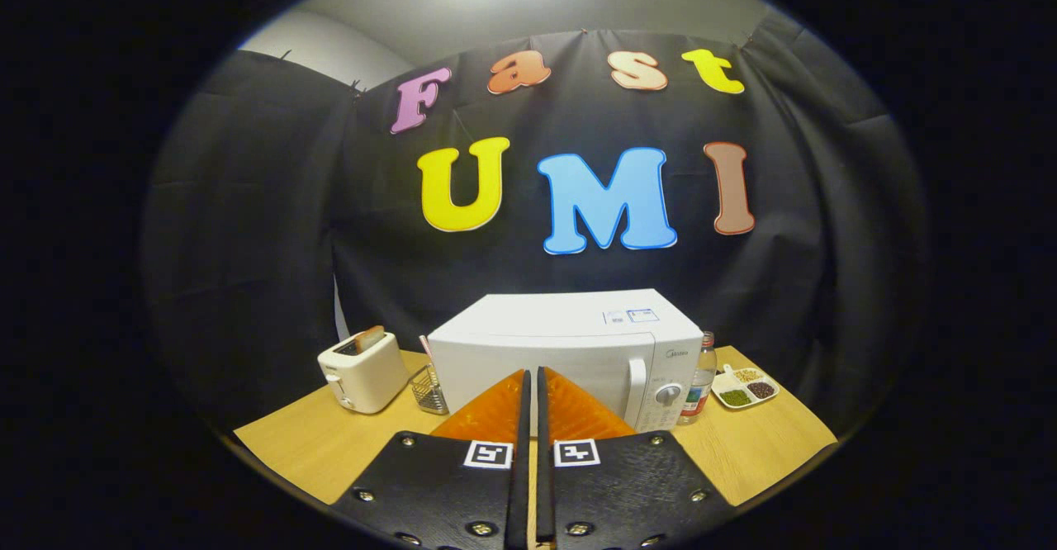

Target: Open the microwave, put the food inside, and close the microwave door.

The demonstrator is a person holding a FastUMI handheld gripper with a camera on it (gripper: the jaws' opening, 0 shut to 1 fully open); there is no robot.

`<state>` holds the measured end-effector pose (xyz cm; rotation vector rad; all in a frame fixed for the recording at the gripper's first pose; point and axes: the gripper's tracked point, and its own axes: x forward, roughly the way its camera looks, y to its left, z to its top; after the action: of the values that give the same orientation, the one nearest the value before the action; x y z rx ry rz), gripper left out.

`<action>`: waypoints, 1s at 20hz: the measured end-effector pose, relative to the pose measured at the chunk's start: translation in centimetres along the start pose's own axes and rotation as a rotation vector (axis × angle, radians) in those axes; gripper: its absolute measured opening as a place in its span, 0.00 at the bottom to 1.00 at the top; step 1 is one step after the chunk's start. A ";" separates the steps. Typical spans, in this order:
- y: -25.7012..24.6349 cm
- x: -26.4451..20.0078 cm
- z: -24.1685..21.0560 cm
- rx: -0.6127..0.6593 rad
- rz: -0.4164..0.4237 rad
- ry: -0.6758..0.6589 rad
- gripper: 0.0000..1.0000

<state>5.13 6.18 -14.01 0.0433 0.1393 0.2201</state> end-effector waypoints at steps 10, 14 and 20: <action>1.5 -7.7 11.7 0.001 -0.017 -0.162 0.04; 0.4 -8.4 15.0 -0.104 -0.119 -0.209 0.79; 2.1 -8.8 16.3 -0.138 -0.130 -0.233 0.97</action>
<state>-1.54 5.82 3.45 -0.0775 -0.1055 0.0930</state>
